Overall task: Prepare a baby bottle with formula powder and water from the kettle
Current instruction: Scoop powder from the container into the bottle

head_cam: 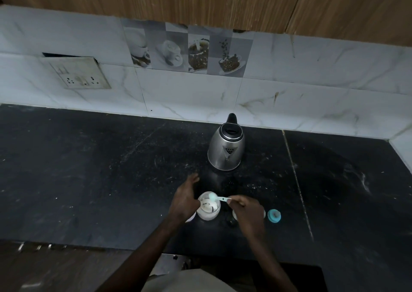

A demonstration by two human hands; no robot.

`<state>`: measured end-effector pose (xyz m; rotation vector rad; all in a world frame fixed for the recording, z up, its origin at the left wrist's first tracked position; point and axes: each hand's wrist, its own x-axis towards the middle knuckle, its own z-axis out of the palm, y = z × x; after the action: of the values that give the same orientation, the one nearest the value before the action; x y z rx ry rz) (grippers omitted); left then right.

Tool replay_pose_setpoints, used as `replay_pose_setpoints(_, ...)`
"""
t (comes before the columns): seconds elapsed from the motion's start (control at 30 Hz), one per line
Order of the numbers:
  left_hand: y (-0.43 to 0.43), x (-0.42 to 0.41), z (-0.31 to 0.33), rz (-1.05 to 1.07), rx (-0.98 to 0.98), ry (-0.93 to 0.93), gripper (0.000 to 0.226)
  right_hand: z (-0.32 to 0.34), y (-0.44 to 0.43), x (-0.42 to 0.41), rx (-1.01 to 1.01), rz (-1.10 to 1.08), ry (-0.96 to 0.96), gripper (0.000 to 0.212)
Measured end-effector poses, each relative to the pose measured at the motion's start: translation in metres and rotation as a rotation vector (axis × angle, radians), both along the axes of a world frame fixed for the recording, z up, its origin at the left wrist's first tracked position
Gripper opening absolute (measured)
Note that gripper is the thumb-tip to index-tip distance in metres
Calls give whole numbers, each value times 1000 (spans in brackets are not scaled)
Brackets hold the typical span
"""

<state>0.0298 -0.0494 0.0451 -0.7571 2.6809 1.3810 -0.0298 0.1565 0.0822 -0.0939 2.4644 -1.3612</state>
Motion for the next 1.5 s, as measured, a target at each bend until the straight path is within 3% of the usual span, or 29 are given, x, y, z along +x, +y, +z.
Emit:
replay_pose_setpoints(0.17, -1, 7, -13, -54, 20, -107, 92, -30, -28, 6, 369, 225, 321, 17)
replay_pose_setpoints(0.33, 1, 8, -32, -132, 8, -183, 90, -46, -52, 6, 678, 308, 302, 25)
replay_pose_setpoints(0.5, 13, 7, -23, -281, -61, -204, 103, -51, -64, 10, 814, 305, 233, 28)
replay_pose_setpoints(0.63, 20, 6, -22, -338, -117, -218, 105, -51, -66, 10, 899, 387, 286, 26)
replay_pose_setpoints(0.87, 22, 0, -29, -336, -132, -184, 117, -47, -62, 8, 927, 440, 280, 25)
replay_pose_setpoints(1.07, 14, -6, -53, -393, -225, -148, 104, -43, -54, 4, 757, 343, 258, 29)
replay_pose_setpoints(1.3, 16, -8, -39, -387, -188, -166, 92, -45, -43, -3, 635, 334, 269, 30)
replay_pose_setpoints(1.5, 17, -5, -40, -377, -164, -174, 101, -54, -37, 4, 536, 365, 305, 31)
